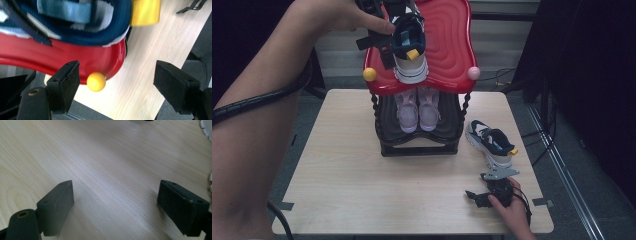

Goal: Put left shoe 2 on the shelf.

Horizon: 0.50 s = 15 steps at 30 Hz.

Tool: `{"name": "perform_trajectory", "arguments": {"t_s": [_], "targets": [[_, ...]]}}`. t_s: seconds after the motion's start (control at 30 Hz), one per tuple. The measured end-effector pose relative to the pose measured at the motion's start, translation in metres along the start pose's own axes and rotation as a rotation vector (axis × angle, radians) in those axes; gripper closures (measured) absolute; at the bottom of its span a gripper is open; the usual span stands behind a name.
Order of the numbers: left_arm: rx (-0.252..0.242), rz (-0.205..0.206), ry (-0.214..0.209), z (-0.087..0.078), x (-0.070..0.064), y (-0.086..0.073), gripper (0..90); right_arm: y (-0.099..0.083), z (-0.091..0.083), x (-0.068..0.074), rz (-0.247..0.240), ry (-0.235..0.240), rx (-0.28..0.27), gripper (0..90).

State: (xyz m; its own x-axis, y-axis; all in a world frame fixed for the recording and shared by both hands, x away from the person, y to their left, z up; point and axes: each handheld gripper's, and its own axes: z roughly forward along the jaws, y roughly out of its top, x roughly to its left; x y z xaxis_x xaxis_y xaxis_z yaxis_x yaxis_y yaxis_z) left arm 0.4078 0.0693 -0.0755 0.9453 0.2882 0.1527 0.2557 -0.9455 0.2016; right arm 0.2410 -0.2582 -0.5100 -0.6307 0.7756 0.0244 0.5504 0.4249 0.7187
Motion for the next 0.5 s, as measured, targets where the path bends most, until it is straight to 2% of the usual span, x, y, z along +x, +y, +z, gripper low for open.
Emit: {"name": "perform_trajectory", "arguments": {"t_s": [0.3, 0.5], "targets": [[0.018, -0.04, -0.027, 0.002, 0.005, -0.025, 20.4, 0.0, 0.0, 0.0, 0.0, 0.0, 0.0, 13.4], [0.053, -0.054, -0.055, 0.01, 0.005, -0.039, 20.4, 0.0, 0.0, 0.0, 0.0, 0.0, 0.0, 13.4]]}}
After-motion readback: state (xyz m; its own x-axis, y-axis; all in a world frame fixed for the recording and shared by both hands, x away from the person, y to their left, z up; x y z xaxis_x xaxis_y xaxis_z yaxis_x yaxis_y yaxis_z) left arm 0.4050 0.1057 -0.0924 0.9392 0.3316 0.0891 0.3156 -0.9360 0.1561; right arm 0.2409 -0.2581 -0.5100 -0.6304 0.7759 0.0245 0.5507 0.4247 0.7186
